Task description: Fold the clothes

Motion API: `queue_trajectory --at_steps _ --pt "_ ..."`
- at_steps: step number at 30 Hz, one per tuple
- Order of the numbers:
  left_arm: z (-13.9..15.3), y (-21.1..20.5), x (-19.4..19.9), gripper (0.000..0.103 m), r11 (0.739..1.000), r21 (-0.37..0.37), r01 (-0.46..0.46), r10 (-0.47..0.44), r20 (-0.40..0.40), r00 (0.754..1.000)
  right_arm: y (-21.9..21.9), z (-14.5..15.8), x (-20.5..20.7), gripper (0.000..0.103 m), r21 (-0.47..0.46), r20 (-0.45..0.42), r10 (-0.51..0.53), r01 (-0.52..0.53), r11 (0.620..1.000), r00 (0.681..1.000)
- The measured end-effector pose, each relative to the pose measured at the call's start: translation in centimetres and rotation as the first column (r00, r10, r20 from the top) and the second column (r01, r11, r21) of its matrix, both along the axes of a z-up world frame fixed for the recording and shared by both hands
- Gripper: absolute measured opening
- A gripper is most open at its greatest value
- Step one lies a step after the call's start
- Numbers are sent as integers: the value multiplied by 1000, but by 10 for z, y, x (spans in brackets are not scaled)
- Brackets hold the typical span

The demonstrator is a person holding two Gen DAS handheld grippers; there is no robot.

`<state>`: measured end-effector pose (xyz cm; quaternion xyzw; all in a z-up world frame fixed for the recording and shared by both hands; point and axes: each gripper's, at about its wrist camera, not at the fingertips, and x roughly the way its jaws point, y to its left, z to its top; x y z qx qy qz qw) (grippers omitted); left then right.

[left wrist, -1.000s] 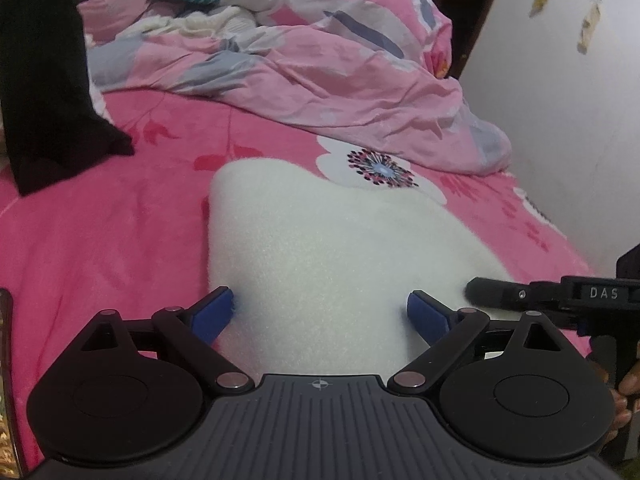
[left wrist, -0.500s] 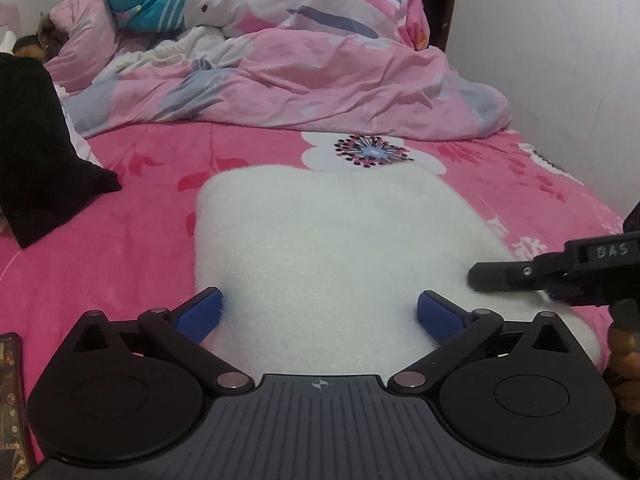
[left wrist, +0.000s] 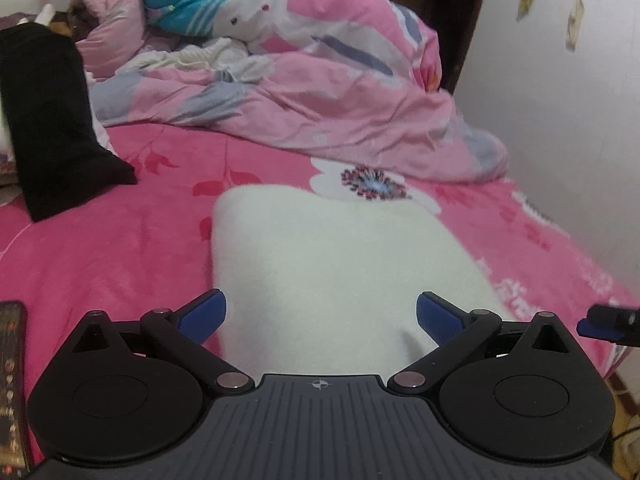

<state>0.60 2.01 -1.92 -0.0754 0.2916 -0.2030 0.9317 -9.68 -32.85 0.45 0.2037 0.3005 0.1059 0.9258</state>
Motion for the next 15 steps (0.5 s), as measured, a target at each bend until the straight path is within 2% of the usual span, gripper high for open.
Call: queue_trajectory --at_steps 2,4,9,11,15 --pt "1 6 -10 102 1000 -13 -1 1 13 1000 16 3 -5 89 -65 11 22 -21 998 1000" --pt "0 13 -19 102 1000 -19 -4 4 11 1000 26 2 -6 89 -71 7 25 -24 997 1000" --pt "-7 30 -31 102 999 -40 -30 30 -8 1000 26 -7 -5 88 45 -5 -2 3 999 1000" --pt "-11 34 -36 102 999 -46 -28 27 -10 1000 25 -13 -3 82 63 -23 -17 18 998 1000" --pt "-16 35 -48 102 1000 -23 -1 1 8 1000 24 -20 -14 81 111 -36 -19 23 994 999"
